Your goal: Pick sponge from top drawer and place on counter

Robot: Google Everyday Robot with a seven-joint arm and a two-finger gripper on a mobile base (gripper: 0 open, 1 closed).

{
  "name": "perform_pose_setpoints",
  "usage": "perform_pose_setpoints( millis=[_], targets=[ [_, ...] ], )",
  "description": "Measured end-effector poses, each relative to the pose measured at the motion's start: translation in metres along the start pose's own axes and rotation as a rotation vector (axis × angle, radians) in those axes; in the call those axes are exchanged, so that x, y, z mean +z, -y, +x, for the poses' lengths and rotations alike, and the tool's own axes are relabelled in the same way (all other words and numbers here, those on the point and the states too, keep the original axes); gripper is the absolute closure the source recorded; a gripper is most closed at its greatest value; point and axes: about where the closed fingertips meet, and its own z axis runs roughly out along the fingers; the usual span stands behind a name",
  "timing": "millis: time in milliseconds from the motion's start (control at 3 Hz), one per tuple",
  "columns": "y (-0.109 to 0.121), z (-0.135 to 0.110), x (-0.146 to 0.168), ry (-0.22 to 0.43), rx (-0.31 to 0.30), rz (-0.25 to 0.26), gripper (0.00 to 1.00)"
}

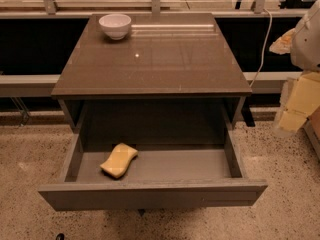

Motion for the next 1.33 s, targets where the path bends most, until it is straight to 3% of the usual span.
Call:
perform_pose_setpoints(
  millis=[333, 667, 1000, 1333],
  targets=[
    [0.000, 0.000, 0.000, 0.000, 0.000, 0.000, 0.00],
    [0.006, -0.048, 0.020, 0.041, -0.124, -0.008, 0.00],
    [0.000, -0.134, 0.073, 0.124, -0.344, -0.046, 0.00],
    [-0.014, -0.196, 0.158, 0.225, -0.460, -0.142, 0.00]
  ],
)
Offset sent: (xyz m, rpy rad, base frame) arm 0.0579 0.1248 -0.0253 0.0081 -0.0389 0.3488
